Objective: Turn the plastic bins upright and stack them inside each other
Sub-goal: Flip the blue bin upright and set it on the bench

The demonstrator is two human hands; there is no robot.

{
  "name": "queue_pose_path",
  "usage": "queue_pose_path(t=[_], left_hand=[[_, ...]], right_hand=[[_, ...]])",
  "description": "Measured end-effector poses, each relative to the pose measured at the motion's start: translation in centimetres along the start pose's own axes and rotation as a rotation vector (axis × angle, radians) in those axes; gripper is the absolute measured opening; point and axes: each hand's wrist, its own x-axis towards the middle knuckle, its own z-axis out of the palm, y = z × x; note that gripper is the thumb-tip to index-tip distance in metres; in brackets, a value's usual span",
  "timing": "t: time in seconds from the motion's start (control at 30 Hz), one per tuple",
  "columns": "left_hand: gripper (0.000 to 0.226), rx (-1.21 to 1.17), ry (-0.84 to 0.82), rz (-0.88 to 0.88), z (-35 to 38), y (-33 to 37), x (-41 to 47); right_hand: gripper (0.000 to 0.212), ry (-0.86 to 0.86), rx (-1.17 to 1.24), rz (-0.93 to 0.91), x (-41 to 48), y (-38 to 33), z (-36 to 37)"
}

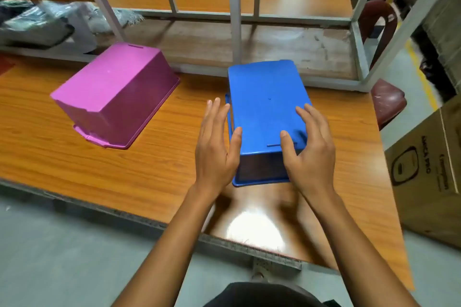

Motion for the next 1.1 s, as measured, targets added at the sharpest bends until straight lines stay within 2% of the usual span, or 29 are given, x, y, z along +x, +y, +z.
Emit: queue_pose_path(t=[0.1,0.2,0.33,0.4,0.47,0.53,0.6,0.67,0.8,0.9,1.0,1.07,1.1], left_hand=[[0.058,-0.132,-0.011,-0.217,1.8,0.1,2.4],[0.060,-0.307,-0.004,-0.503,3.5,-0.1,4.6],[0.058,-0.324,-0.060,-0.666,5.1,-1.8,6.3],[0.053,-0.454,-0.088,-0.786,5.8,-2.1,6.5],[0.039,-0.627,-0.110,-0.882,6.4,-2.5,6.3],[0.038,-0.670,-0.131,-0.905,6.7,-3.3,5.9],[0.045,-0.682,-0.156,-0.922,6.3,-4.1,5.8],[0.045,-0.724,-0.180,-0.929,5.5,-4.9,5.9],[0.034,-0.888,-0.215,-0.965,3.8,-7.3,5.8],[0.041,-1.063,-0.238,-1.024,2.0,-9.4,5.2],[0.045,-1.155,-0.244,-1.086,0.1,-11.6,4.3],[0.039,-1.118,-0.225,-1.102,-1.3,-12.7,3.9],[0.031,-1.022,-0.173,-1.093,-2.0,-13.2,3.9]], right_hand=[[0.055,-0.062,-0.074,0.068,2.9,1.7,-0.2],[0.061,-0.251,-0.191,0.181,6.2,3.6,-0.7],[0.080,-0.455,-0.322,0.321,8.9,5.9,-0.8],[0.075,-0.524,-0.249,0.437,9.3,6.4,-0.2],[0.059,-0.537,-0.121,0.545,9.2,6.5,0.1],[0.062,-0.537,-0.043,0.563,9.2,6.6,0.2],[0.073,-0.545,0.015,0.562,9.2,6.8,0.4],[0.074,-0.548,0.049,0.555,9.0,5.8,0.5],[0.044,-0.474,0.050,0.472,8.6,0.7,0.6],[0.047,-0.411,-0.064,0.339,8.6,-2.0,0.9],[0.037,-0.390,-0.209,0.104,8.9,-3.7,2.0],[0.040,-0.439,-0.341,0.051,8.7,-4.9,3.3],[0.045,-0.454,-0.412,0.072,8.6,-5.5,4.0]])
